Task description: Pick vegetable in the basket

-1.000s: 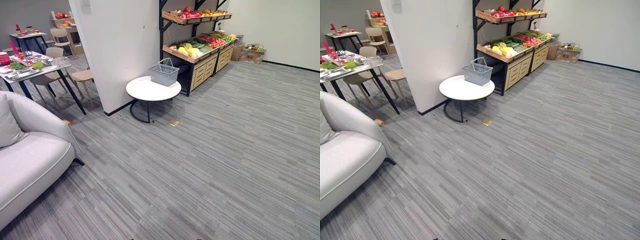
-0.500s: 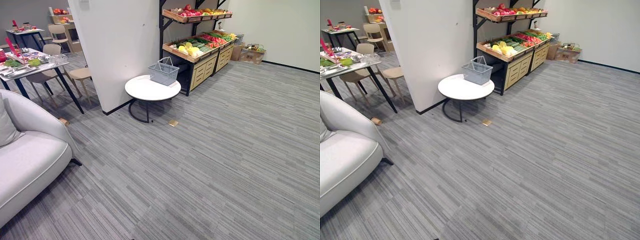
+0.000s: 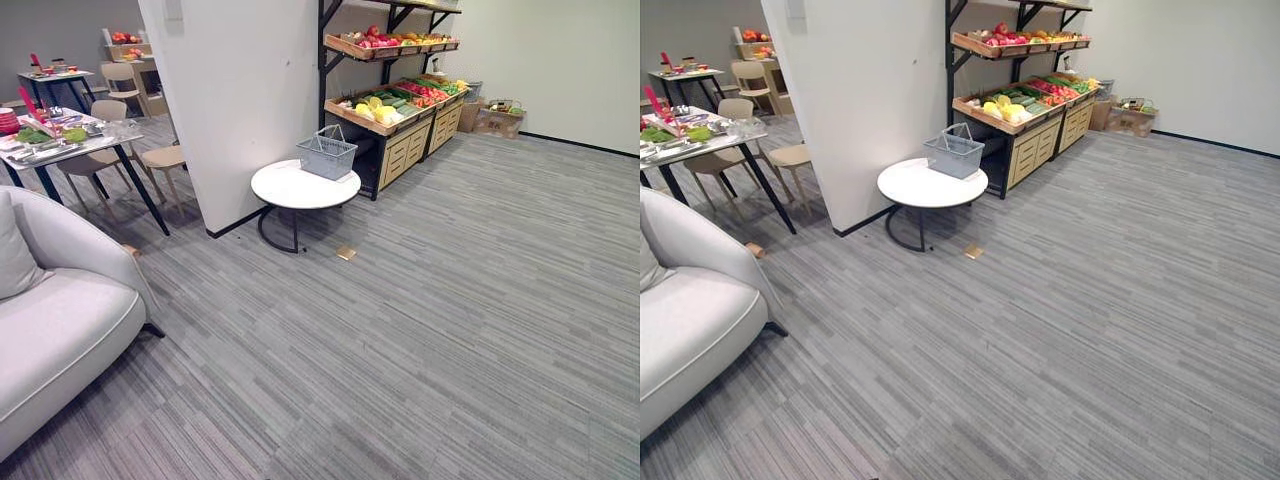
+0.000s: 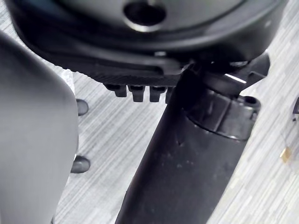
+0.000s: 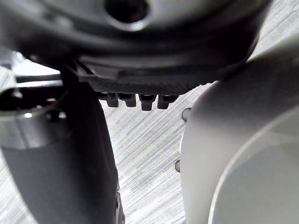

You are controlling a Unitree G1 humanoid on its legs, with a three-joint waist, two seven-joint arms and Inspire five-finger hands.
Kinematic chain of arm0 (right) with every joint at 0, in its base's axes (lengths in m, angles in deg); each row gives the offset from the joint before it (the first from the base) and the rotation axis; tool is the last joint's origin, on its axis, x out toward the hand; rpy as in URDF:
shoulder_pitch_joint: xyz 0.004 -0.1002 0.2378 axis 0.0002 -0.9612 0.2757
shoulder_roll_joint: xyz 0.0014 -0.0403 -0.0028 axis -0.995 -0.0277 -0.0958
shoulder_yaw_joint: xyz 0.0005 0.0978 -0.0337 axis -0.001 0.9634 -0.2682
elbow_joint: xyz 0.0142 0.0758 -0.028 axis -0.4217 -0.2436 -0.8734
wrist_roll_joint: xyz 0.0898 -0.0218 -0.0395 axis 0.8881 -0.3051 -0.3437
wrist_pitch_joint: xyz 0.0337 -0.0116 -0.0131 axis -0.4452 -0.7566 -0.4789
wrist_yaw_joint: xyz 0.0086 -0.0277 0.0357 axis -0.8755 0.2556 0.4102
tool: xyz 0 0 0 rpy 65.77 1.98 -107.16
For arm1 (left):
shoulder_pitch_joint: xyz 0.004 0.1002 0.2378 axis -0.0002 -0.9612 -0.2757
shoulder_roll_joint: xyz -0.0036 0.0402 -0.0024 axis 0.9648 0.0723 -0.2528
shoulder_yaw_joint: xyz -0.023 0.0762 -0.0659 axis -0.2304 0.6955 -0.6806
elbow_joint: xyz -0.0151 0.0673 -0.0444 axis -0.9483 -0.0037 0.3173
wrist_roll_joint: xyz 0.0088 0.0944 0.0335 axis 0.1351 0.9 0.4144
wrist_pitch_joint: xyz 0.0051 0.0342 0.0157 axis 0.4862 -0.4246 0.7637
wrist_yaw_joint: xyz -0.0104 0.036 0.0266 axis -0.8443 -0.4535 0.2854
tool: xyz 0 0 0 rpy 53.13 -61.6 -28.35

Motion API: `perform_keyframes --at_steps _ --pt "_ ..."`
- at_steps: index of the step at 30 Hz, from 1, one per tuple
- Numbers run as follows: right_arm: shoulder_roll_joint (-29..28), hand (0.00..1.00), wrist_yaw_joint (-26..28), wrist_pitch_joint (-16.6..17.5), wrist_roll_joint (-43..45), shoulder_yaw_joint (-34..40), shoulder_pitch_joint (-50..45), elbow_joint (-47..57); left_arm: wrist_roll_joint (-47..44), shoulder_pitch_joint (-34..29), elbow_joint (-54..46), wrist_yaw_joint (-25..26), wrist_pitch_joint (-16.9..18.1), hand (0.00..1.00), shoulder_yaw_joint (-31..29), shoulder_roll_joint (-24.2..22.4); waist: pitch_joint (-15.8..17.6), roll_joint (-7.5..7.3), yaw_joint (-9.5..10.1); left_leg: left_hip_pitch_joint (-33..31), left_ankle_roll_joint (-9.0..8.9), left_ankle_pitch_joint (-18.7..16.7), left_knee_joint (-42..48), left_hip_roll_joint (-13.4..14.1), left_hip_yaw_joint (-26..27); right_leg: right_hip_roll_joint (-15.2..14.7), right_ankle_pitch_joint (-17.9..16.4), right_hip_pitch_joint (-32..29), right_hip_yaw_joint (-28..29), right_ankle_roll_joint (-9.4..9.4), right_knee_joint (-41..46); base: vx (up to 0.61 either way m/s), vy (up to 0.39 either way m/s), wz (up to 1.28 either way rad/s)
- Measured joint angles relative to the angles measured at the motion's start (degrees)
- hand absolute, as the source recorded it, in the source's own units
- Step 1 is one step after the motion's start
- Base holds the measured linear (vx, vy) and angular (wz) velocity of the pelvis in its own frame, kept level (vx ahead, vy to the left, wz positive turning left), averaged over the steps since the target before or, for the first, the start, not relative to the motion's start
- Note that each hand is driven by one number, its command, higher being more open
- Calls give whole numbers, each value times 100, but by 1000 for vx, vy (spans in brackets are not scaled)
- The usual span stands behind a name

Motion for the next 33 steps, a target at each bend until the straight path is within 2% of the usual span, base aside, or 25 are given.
perform_keyframes --at_steps 3,8,13,16,17,18,19,20,22,23,24,25,26,27,28,29,30,31,33 --pt "29 100 58 9 3 -10 2 7 -4 4 -1 0 8 100 20 -12 20 15 1 64 6 -4 21 -1 13 -17 -52 5 11 -22 143 -37 -10 -2" --pt "60 100 115 15 15 -14 74 15 -4 47 -15 -54 6 100 17 3 178 -35 4 61 191 -174 311 -8 49 -104 -349 -122 32 -29 728 -56 0 -1" --pt "95 100 126 34 268 -13 100 24 0 53 -44 -74 8 100 -12 38 270 -35 9 -23 297 -421 681 -22 133 -217 -600 -286 50 24 1243 -57 24 -11" --pt "134 100 128 96 551 -8 122 65 -1 55 -138 -66 -11 100 -26 98 303 -80 9 -158 439 -598 910 -17 116 -369 -766 -695 -85 165 2088 -6 18 4" --pt "163 100 125 162 723 -3 141 81 1 50 -176 -70 -12 100 -29 120 351 -91 14 -150 437 -594 948 27 122 -447 -804 -953 -196 106 2707 15 38 6" --pt "176 100 94 252 871 -2 170 85 -2 54 -212 -65 -24 100 -56 173 396 -166 15 -129 456 -624 1030 27 128 -687 -926 -1192 -410 -59 3455 29 39 6" --pt "190 100 76 282 936 2 173 77 -1 54 -216 -61 -41 100 -127 181 413 -200 20 -103 446 -660 1081 31 123 -817 -935 -1253 -486 -80 3691 60 24 -2" --pt "245 100 72 313 980 3 173 56 -2 43 -214 -55 -62 100 -291 177 425 -222 29 -60 408 -756 1156 89 125 -955 -936 -1284 -507 -77 3828 67 -2 -8" --pt "268 100 66 395 1037 4 167 31 0 30 -210 -37 -124 100 -417 185 427 -217 19 -8 333 -882 1244 231 130 -961 -1016 -1309 -460 8 3723 147 -101 -13" --pt "280 100 65 484 1127 3 168 20 0 75 -200 -12 -202 100 -462 196 444 -179 6 6 261 -968 1286 392 123 -847 -1131 -1381 -439 81 3613 157 -140 -11" --pt "283 100 66 510 1141 3 170 21 -2 84 -192 -4 -213 100 -480 195 457 -157 5 24 243 -989 1285 454 123 -778 -1166 -1412 -426 76 3567 169 -186 -11" --pt "292 100 74 593 1166 0 179 65 -4 113 -133 -3 -217 100 -480 195 528 -41 -17 130 119 -1065 1247 738 124 -456 -1199 -1562 -355 39 3315 201 -244 -7" --pt "285 100 83 654 1201 -3 189 134 -91 115 -100 -18 -229 100 -482 195 552 -4 -28 234 29 -1093 1128 908 127 -253 -1149 -1755 -326 45 2969 256 -310 -2" --pt "282 100 89 671 1195 -5 194 184 -184 105 -98 -27 -238 100 -480 195 553 -4 -28 295 -33 -1077 1056 976 129 -184 -1066 -1849 -320 55 2693 323 -368 11" --pt "272 100 94 674 1165 -13 181 240 -298 80 -104 -45 -230 100 -484 222 579 -51 -26 444 -99 -1048 948 1027 140 -148 -642 -1905 -308 108 1882 342 -347 25" --pt "261 100 89 678 1120 -51 156 238 -485 -2 -110 -94 -182 100 -490 275 615 -127 -24 577 -252 -1065 939 1004 156 -244 494 -1758 -372 165 1323 386 -349 27" --pt "277 100 80 667 1113 -54 177 214 -524 12 -103 -101 -170 100 -507 262 653 -62 -8 656 -348 -1097 964 1095 171 -138 502 -1665 -455 -192 1372 334 -267 24" --pt "337 100 69 665 1064 -19 267 191 -542 16 -136 -142 -129 100 -551 196 742 51 15 669 -381 -1085 1017 1181 283 -107 351 -1687 -514 -236 1613 368 -255 10" --pt "373 100 -44 676 908 36 479 48 -559 -12 -243 -220 -46 100 -659 135 939 92 20 977 -531 -880 844 1193 581 -258 -285 -1882 -724 -354 2694 332 -256 17"
